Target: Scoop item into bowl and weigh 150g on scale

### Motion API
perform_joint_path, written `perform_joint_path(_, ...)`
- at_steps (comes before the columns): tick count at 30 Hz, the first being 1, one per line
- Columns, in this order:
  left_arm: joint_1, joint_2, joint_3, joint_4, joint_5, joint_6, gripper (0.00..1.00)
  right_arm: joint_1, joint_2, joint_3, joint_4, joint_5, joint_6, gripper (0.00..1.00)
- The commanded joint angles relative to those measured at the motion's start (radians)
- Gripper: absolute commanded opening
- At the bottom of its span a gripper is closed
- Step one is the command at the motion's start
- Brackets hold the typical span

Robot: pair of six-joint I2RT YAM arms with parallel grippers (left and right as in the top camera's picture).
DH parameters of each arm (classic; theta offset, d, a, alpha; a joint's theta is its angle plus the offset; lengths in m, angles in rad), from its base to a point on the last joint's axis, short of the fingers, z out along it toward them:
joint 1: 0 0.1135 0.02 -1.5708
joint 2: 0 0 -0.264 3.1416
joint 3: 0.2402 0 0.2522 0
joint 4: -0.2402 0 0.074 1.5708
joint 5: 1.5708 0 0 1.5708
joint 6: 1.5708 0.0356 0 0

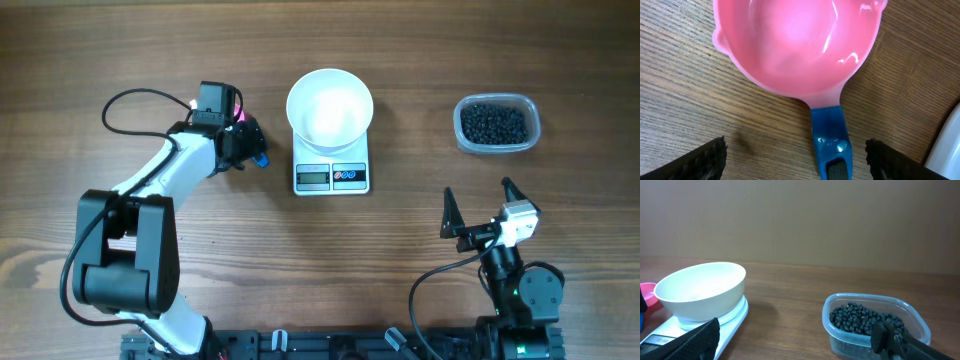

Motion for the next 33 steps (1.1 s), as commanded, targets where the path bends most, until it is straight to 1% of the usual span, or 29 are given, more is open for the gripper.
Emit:
perform_joint_path(1, 0.002, 0.013, 0.004, 0.0, -0.017, 0.015, 0.94, 0.0, -0.003, -0.001, 0.004, 0.014, -0.002, 1.0)
perform_joint_path(33, 0.002, 0.013, 0.004, 0.026, -0.017, 0.015, 0.98, 0.0, -0.003, -0.001, 0.004, 0.014, -0.002, 1.0)
